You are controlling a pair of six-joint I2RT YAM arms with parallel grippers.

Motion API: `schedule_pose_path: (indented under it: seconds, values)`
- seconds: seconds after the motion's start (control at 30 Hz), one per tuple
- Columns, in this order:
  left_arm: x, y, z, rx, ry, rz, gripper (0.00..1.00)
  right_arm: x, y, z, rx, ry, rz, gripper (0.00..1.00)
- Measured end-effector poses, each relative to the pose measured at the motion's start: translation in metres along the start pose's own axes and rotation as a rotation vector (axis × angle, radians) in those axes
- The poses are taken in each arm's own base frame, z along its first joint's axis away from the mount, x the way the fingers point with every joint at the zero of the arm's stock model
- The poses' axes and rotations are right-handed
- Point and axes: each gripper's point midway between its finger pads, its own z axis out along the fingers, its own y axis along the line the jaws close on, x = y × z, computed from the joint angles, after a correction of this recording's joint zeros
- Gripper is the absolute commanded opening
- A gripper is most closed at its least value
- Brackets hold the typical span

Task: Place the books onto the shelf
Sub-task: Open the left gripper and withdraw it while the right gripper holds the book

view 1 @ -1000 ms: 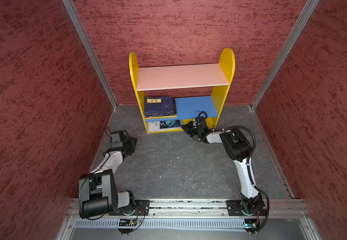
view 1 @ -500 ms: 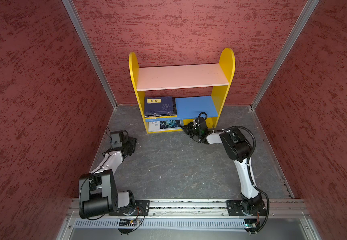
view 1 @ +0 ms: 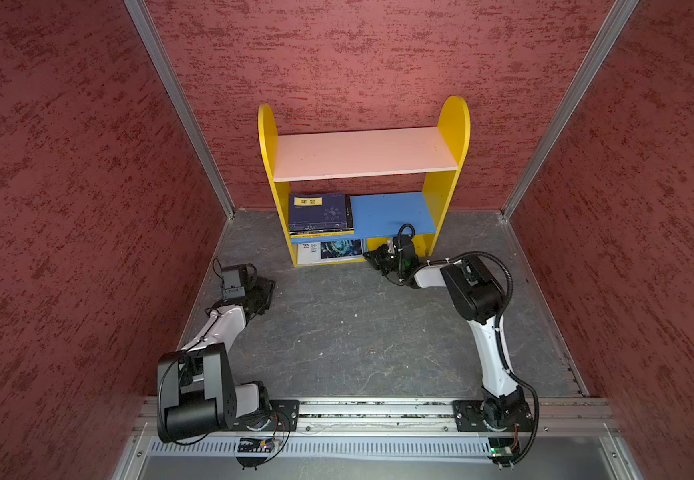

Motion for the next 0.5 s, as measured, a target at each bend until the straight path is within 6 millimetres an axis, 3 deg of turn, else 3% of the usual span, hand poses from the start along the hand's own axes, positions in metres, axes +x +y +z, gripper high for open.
schedule_pose_path:
  seconds: [0.3,0.43,0.5]
  values:
    - [0.0004,-0.0026,-0.0064,0.014,-0.01,0.005,0.45,0.0029,0.0045,0.0021,-0.007,0.023,-0.001,0.07]
    - [0.0023,0.0008,-0.0084,0.01,-0.01,0.003,0.45,0.0022,0.0067,0.0033,-0.008,0.025,0.0,0.14]
    - [0.0026,0.0017,-0.0084,0.008,-0.009,0.003,0.45,0.0024,0.0061,0.0034,-0.005,0.026,0.003,0.22]
